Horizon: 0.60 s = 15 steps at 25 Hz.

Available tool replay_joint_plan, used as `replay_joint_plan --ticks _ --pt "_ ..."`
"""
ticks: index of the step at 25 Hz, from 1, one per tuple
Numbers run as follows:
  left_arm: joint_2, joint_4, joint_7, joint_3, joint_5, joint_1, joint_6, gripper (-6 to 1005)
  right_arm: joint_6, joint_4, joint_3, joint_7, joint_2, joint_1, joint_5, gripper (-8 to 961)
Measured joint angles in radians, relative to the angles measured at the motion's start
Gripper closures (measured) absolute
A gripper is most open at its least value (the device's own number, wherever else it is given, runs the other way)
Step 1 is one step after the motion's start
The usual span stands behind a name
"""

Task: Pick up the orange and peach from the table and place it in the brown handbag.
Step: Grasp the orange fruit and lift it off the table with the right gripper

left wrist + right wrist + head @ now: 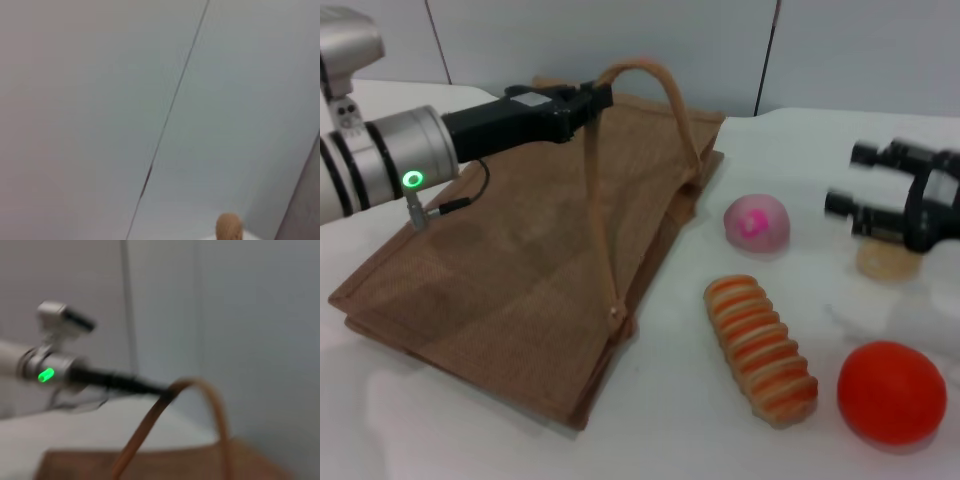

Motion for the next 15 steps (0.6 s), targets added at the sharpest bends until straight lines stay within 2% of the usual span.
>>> replay_joint_plan --ticks 1,2,3,4,8,15 --pt "0.0 0.0 0.01 0.0 -0.013 0.004 -0.012 879 -0.043 -0.031 -0.001 0.076 -0.009 0.009 -0.094 200" --pt "0.0 0.0 0.025 0.0 -0.032 0.011 -0.028 879 -0.043 -0.031 -0.001 0.076 -0.009 0.009 -0.094 200" --pt "0.0 -0.001 0.047 0.0 -0.063 0.022 -0.056 879 -0.073 -0.054 -0.002 0.149 -0.014 0.019 -0.179 200" --pt "0.0 -0.001 0.047 0.0 -0.063 0.022 -0.056 879 -0.073 -0.054 -0.002 0.149 -0.014 0.019 -0.179 200" --pt "0.002 0.001 0.059 -0.002 -0.106 0.045 -0.117 879 -0.112 -0.088 -0.003 0.306 -0.017 0.05 -0.376 200" --pt "0.011 0.004 0.056 -0.011 -0.119 0.054 -0.162 879 -0.124 -0.093 -0.003 0.399 -0.012 0.073 -0.522 200"
